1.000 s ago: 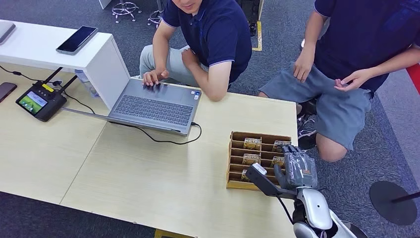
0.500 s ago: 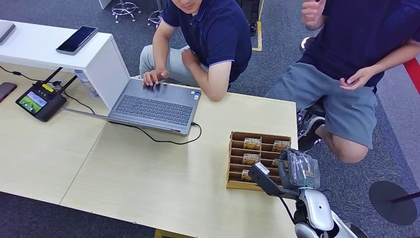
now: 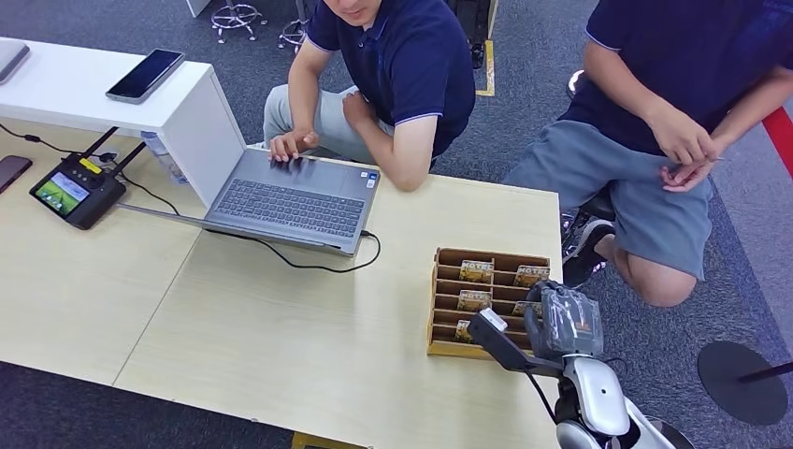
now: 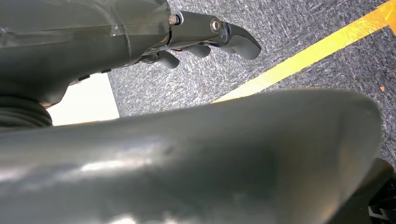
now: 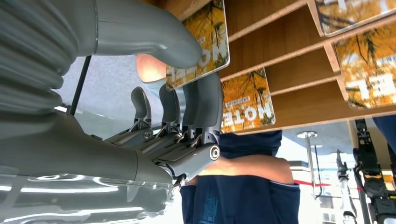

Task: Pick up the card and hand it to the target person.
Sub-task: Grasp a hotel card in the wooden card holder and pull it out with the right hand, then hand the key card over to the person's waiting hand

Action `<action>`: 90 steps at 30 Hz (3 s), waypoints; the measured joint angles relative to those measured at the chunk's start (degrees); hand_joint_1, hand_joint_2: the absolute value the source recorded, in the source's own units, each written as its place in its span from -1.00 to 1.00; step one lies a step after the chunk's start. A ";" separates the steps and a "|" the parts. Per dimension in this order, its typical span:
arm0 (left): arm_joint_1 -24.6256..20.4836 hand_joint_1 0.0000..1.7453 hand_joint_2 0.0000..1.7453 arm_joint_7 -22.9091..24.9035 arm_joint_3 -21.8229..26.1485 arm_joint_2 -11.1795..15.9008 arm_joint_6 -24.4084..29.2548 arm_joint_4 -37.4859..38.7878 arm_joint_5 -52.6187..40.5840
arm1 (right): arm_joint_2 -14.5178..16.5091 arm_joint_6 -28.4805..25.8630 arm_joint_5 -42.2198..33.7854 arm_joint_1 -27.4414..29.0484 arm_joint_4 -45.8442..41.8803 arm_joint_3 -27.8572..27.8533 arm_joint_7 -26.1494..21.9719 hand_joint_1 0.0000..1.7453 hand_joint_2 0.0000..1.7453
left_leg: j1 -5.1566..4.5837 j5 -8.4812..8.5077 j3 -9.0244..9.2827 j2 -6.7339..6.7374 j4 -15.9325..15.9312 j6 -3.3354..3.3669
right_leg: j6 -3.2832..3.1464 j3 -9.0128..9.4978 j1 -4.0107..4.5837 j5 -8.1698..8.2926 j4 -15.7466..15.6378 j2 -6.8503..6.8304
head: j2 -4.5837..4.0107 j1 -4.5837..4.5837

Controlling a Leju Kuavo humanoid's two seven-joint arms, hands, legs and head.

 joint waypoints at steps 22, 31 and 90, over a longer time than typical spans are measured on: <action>0.02 -1.00 -1.00 -0.27 0.00 0.00 0.00 0.00 0.08 | 0.11 0.63 0.64 -0.03 1.11 0.65 -0.15 0.96 1.00 | 0.00 0.00 0.02 0.00 0.00 0.00 | 0.00 0.01 0.00 0.00 0.00 0.00 | 0.00 0.00; 0.02 -1.00 1.00 -0.03 0.00 0.00 0.18 0.00 -0.05 | 0.11 0.09 1.20 -0.02 1.11 0.66 -0.15 1.00 1.00 | 0.00 0.01 0.02 0.00 0.00 0.00 | 0.02 0.02 0.00 0.02 0.00 0.00 | 0.00 0.00; -1.36 -1.00 0.50 -0.35 0.00 -0.48 -0.24 0.00 -1.01 | -0.83 -10.34 -0.89 -3.12 -14.82 -4.21 0.32 -0.11 1.00 | -0.01 0.02 -0.01 -0.01 0.00 0.01 | 0.03 0.03 -0.01 0.03 0.00 -0.02 | 0.00 0.00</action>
